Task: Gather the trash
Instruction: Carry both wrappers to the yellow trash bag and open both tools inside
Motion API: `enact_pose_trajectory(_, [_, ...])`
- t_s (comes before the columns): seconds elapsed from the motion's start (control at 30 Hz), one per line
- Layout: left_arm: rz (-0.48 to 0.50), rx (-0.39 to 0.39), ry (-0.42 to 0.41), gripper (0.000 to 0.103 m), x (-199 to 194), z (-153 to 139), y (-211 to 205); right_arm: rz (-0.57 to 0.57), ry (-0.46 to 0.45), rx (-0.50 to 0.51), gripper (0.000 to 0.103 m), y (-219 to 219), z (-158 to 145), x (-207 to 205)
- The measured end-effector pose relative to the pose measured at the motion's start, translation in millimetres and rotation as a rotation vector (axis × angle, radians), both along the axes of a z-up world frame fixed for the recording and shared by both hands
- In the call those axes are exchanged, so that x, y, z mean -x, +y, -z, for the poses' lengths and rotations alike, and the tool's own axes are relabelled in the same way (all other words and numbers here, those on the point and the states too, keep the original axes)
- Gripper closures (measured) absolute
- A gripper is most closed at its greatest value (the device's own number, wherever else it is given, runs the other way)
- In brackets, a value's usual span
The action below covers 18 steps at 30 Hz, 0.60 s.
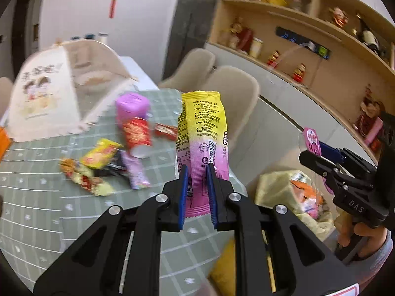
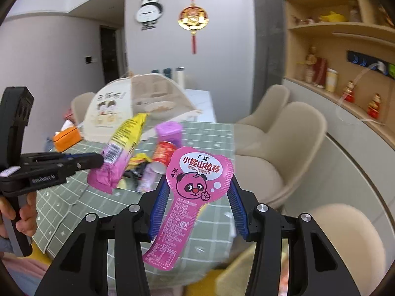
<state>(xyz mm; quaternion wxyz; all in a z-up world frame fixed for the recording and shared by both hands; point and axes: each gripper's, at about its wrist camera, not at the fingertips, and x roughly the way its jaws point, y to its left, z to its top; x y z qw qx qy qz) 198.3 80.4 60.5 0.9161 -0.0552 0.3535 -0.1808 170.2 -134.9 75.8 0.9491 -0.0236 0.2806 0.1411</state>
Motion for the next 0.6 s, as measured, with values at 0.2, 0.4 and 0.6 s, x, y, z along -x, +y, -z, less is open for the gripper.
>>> enact_pose_trajectory(0.2, [0.152,-0.016,0.002,0.088,-3,1,-55,0.125,-0.014,0.019,0.058,-50,2,17])
enact_pose_trajectory(0.4, [0.277,-0.018,-0.014,0.088,-6,5,-101,0.213,-0.016,0.025,0.058,-90,8,23])
enact_pose_trajectory(0.6, [0.487,-0.019,0.004,0.088,-10,21,-157,0.325,-0.01,0.041,0.058,-130,11,27])
